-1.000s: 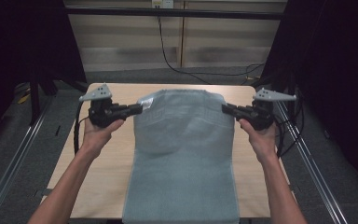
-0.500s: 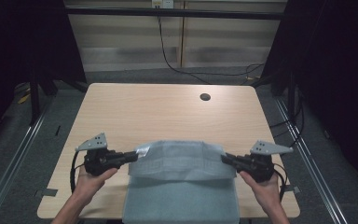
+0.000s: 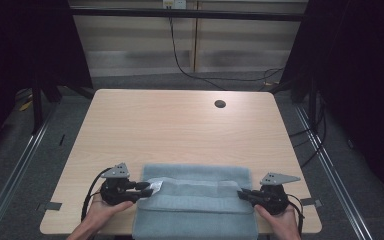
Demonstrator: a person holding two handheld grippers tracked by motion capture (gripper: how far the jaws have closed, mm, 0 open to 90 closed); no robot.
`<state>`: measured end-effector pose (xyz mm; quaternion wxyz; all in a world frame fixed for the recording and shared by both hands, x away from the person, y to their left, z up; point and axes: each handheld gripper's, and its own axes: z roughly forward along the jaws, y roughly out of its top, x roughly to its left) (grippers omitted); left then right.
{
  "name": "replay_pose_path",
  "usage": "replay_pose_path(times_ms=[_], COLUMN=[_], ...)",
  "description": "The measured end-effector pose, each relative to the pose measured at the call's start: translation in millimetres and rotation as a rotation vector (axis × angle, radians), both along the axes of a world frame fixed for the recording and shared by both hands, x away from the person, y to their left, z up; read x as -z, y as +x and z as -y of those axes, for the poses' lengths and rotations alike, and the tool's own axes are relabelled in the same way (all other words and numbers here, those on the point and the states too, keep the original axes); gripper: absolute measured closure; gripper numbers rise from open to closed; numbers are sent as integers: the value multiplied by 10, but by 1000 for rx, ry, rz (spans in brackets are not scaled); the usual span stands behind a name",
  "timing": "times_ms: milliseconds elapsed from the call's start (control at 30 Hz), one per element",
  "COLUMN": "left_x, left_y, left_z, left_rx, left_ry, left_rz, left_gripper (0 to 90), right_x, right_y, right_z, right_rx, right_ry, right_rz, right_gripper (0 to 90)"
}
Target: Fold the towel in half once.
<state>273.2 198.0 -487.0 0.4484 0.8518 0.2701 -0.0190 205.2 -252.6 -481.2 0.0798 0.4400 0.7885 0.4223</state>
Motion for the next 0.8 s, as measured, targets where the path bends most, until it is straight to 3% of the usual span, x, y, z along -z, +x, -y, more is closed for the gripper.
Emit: replay_pose_path(times_ms=[133,167,233,333,567,633,800], left_x=[71,81,89,95,130,147,177], left_y=[-67,-102,-131,-55,344,491,848], left_z=[100,124,147,121,72,57,54], left_rx=[23,21,19,14,-63,-98,-173], left_ry=[89,106,127,109,73,54,39], left_rz=[18,49,81,57,11,-12,-12], left_gripper=[516,518,617,764,806,808,809], right_x=[55,74,114,137,167,170,175], right_y=[-22,-26,-24,14,266,400,815], right_z=[-52,-77,-124,-123,-160,-178,-243], right_rx=[-13,-22,-30,-32,-12,-5,23], right_ry=[-34,-52,-92,-79,-62,-66,-93], right_rz=[-15,-23,-28,-36,-35,-33,-22], right_gripper=[859,859,858,859,861,862,862])
